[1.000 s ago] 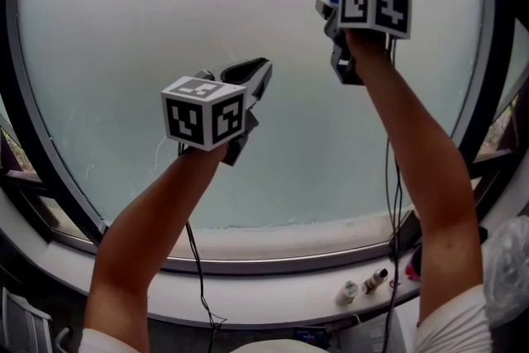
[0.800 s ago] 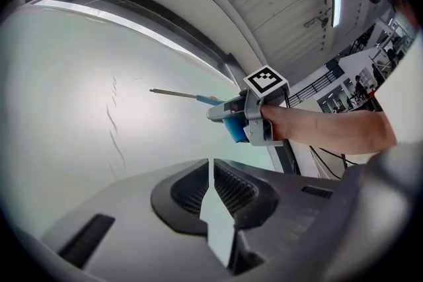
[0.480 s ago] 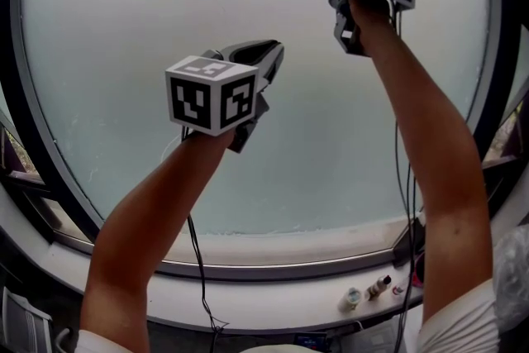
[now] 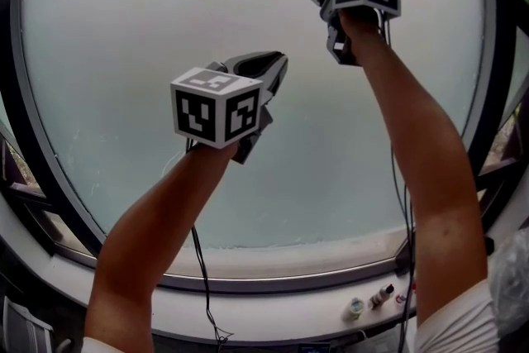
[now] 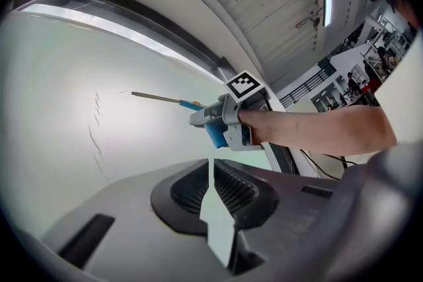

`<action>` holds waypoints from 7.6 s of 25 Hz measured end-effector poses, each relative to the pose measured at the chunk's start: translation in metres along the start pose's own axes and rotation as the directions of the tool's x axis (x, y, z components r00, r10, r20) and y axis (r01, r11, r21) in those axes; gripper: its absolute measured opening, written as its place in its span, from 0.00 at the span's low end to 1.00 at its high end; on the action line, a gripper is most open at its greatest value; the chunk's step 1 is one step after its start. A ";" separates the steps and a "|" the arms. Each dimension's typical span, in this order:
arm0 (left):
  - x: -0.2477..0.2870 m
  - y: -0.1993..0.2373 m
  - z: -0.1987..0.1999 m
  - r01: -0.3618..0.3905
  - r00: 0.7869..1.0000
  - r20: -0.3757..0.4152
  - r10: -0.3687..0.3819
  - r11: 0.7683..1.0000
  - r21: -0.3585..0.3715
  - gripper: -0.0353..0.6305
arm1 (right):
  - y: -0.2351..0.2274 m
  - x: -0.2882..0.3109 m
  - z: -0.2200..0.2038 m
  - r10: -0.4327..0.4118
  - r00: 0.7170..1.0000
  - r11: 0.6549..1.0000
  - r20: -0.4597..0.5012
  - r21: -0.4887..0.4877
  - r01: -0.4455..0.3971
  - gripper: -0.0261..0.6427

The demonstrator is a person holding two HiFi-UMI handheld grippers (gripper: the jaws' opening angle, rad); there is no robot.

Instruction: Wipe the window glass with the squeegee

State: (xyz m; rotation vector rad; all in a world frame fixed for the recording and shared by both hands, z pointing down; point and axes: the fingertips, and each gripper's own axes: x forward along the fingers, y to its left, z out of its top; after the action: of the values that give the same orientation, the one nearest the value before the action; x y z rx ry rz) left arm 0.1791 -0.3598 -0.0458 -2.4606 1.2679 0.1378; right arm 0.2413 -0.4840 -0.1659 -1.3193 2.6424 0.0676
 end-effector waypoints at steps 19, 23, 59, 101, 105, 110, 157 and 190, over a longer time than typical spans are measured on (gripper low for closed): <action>0.002 -0.002 -0.019 0.030 0.999 -0.015 -0.031 0.998 -0.054 0.12 | -0.005 0.004 -0.023 0.003 0.999 1.000 -0.034 0.025 -0.002 0.19; 0.001 -0.005 -0.026 0.031 0.999 -0.020 -0.032 0.997 -0.069 0.12 | -0.003 0.001 -0.034 0.003 0.999 0.999 -0.047 0.032 -0.002 0.19; -0.023 -0.058 -0.130 0.031 0.991 -0.125 -0.053 0.985 -0.169 0.12 | -0.010 -0.041 -0.168 0.015 0.987 0.994 -0.158 0.106 0.002 0.19; -0.045 -0.095 -0.240 -0.005 0.964 -0.253 -0.080 0.948 -0.317 0.12 | -0.023 -0.076 -0.305 0.003 0.962 0.989 -0.274 0.146 0.038 0.19; -0.047 -0.101 -0.249 -0.007 0.961 -0.262 -0.082 0.947 -0.322 0.12 | -0.024 -0.079 -0.316 0.002 0.957 0.989 -0.289 0.143 0.041 0.19; -0.049 -0.107 -0.256 -0.005 0.959 -0.269 -0.085 0.948 -0.317 0.12 | -0.025 -0.085 -0.331 0.002 0.953 0.987 -0.302 0.154 0.047 0.19; -0.072 -0.150 -0.358 -0.071 0.914 -0.389 -0.118 0.896 -0.439 0.12 | -0.041 -0.124 -0.491 0.058 0.867 0.979 -0.494 0.200 0.049 0.18; -0.080 -0.182 -0.426 -0.111 0.869 -0.470 -0.154 0.865 -0.489 0.12 | -0.046 -0.154 -0.598 0.097 0.773 0.980 -0.627 0.197 0.037 0.18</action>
State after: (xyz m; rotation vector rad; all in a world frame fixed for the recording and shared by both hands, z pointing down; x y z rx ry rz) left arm 0.2441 -0.3583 0.4199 -3.1022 1.5649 -0.2222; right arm 0.2807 -0.4647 0.4518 -1.4134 3.0873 -0.7606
